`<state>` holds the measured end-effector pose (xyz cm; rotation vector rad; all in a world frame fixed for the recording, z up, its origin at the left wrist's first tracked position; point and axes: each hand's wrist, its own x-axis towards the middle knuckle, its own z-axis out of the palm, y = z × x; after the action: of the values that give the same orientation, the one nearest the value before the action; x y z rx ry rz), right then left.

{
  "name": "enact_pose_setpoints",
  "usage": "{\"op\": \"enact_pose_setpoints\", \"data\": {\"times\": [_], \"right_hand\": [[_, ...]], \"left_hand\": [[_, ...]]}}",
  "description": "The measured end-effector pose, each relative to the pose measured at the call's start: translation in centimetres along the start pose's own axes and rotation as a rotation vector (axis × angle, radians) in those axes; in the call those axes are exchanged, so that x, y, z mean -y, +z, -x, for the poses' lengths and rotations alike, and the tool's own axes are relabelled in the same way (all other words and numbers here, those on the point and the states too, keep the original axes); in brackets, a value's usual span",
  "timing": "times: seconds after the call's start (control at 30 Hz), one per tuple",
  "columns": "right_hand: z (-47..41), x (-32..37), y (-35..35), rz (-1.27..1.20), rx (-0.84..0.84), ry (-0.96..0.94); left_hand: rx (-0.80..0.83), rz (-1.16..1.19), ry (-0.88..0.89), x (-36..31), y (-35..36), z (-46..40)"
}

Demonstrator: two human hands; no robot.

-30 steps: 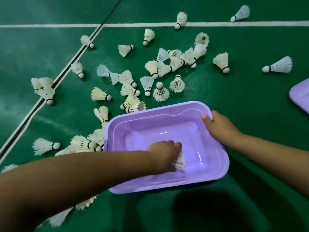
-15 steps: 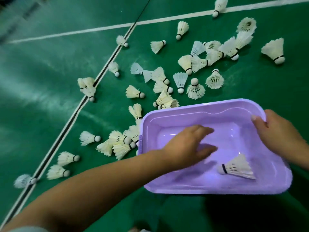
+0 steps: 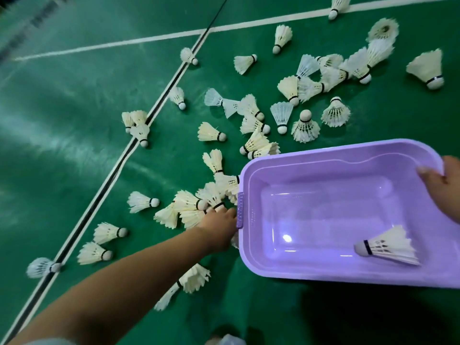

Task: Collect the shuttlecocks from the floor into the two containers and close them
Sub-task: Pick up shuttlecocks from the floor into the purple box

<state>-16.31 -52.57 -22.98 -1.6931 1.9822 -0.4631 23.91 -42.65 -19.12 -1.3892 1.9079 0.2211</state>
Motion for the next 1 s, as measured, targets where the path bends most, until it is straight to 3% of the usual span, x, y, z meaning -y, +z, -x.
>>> {"op": "enact_pose_setpoints", "data": {"times": [0.07, 0.17, 0.27, 0.33, 0.4, 0.43, 0.47, 0.53, 0.6, 0.7, 1.0], "right_hand": [[0.7, 1.7, -0.8, 0.023, 0.005, 0.01], [1.8, 4.2, -2.3, 0.025, 0.055, 0.011], [2.5, 5.1, -2.7, -0.032, 0.061, 0.012], [2.6, 4.7, -2.3, 0.083, -0.043, -0.102], [3.2, 5.2, -3.1, 0.231, -0.231, -0.449], [3.5, 5.5, -3.5, 0.336, -0.266, -0.676], [3.9, 6.0, -3.9, 0.445, -0.194, -0.832], [5.4, 7.5, -3.8, 0.582, 0.186, -0.784], [6.7, 7.8, -2.5, 0.8, 0.57, -0.533], [7.2, 7.3, -1.0, 0.942, 0.791, -0.465], [7.3, 5.5, -1.5, 0.684, 0.711, -0.565]], "left_hand": [[-0.027, 0.07, -0.038, 0.7, 0.0, 0.3], [-0.206, 0.405, -0.305, 3.0, -1.5, 2.2], [-0.73, 0.622, -0.508, 3.5, -5.4, 5.5], [-0.962, 0.632, -0.329, 1.0, -8.8, 6.9], [-0.873, 0.526, 0.037, -3.5, -11.0, 6.2], [-0.727, 0.463, 0.174, -6.1, -11.5, 5.1], [-0.548, 0.405, 0.244, -8.3, -11.6, 3.5], [-0.213, 0.277, 0.231, -11.9, -11.3, 0.0], [-0.077, 0.204, 0.251, -14.1, -10.9, -2.8], [-0.054, 0.218, 0.26, -15.8, -10.3, -4.5], [-0.147, 0.369, 0.298, -17.5, -9.8, -4.9]]}}
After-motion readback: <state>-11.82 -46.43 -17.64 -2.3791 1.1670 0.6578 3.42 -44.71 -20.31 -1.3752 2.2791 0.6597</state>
